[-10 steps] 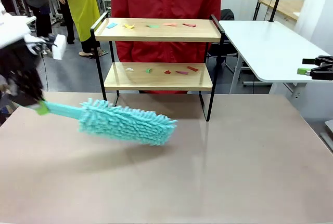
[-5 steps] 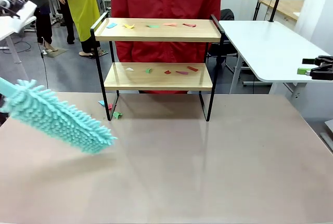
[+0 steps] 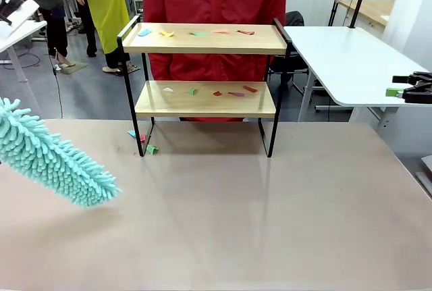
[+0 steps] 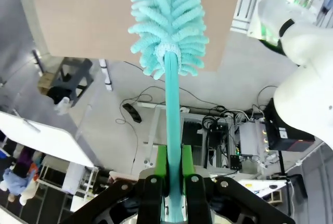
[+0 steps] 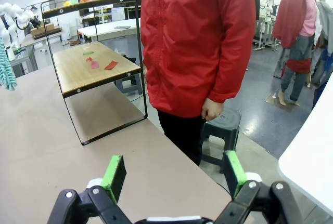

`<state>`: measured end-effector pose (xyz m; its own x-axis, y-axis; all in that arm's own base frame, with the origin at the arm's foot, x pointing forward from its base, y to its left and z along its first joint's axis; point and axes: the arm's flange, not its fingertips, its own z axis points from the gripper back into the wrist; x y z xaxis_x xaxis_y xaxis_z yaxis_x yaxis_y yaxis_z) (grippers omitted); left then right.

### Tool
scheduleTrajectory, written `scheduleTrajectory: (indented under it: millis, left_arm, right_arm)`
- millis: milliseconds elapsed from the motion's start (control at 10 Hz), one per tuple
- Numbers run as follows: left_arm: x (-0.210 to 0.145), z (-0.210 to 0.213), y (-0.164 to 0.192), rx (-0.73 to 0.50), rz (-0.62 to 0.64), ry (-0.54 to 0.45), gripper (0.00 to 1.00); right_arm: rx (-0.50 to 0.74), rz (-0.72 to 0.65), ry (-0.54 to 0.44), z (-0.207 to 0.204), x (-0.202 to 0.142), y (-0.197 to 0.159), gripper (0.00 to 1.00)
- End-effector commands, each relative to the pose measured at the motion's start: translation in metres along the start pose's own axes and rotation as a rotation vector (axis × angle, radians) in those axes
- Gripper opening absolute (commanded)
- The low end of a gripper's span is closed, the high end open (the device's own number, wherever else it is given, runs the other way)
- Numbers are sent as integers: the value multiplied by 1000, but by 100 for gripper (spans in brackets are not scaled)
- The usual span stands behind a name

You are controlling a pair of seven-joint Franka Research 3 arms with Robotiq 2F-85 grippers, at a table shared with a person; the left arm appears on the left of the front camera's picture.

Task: Clean the shelf.
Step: Clean the specific section of the Shelf indicated by the human with the Duster.

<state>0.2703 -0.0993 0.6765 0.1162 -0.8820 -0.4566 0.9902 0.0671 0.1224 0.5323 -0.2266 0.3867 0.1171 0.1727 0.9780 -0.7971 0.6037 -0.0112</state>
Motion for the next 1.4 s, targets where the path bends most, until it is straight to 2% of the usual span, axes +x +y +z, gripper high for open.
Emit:
scheduleTrajectory:
  millis: [0,1300]
  left_arm:
    - [-3,-3,1,-25,18,-32,13]
    - [-3,-3,1,-25,18,-32,13]
  right_arm:
    - [-12,-11,10,-3,9,3,100]
    - [-12,-11,10,-3,9,3,100]
